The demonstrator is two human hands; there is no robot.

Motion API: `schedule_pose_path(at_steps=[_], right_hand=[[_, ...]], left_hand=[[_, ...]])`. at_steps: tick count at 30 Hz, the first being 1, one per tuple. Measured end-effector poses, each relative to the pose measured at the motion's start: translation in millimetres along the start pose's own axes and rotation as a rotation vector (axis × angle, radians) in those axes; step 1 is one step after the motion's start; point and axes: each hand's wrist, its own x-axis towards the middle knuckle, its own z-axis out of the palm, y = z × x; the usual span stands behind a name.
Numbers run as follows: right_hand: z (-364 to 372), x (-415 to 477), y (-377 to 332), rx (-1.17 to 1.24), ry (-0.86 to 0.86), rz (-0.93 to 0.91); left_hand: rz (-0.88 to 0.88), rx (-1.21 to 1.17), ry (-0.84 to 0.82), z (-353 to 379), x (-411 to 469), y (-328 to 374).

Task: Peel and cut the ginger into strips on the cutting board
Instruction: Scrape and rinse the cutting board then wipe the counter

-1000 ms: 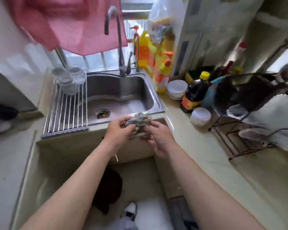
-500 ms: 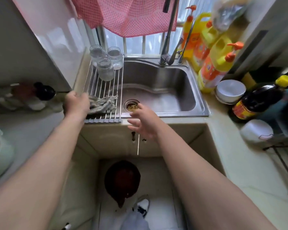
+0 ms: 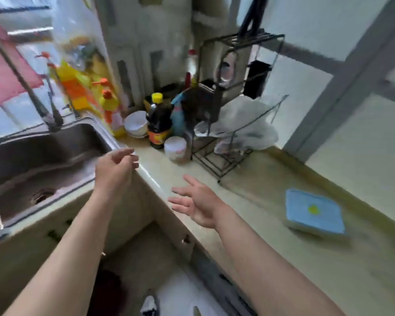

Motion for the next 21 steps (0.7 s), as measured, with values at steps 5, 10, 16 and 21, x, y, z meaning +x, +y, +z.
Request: schedule_pose_path(at_steps=[5, 10, 16, 21], right_hand=[[-179, -129, 11, 0.246, 0.353, -0.151], [-323, -266, 80, 0.271, 0.76, -0.196], [-419, -394, 180, -0.119, 1.197, 0.027], [-450, -427, 211, -0.596, 1.15, 0.226]], left_hand=[[0.164, 0.044, -0.469, 174, -90, 33], [0.253, 0.221, -0.963, 335, -226, 30], [0.721, 0.672, -1.344, 459, -384, -35], [0.959, 1.075, -1.463, 507, -454, -73]])
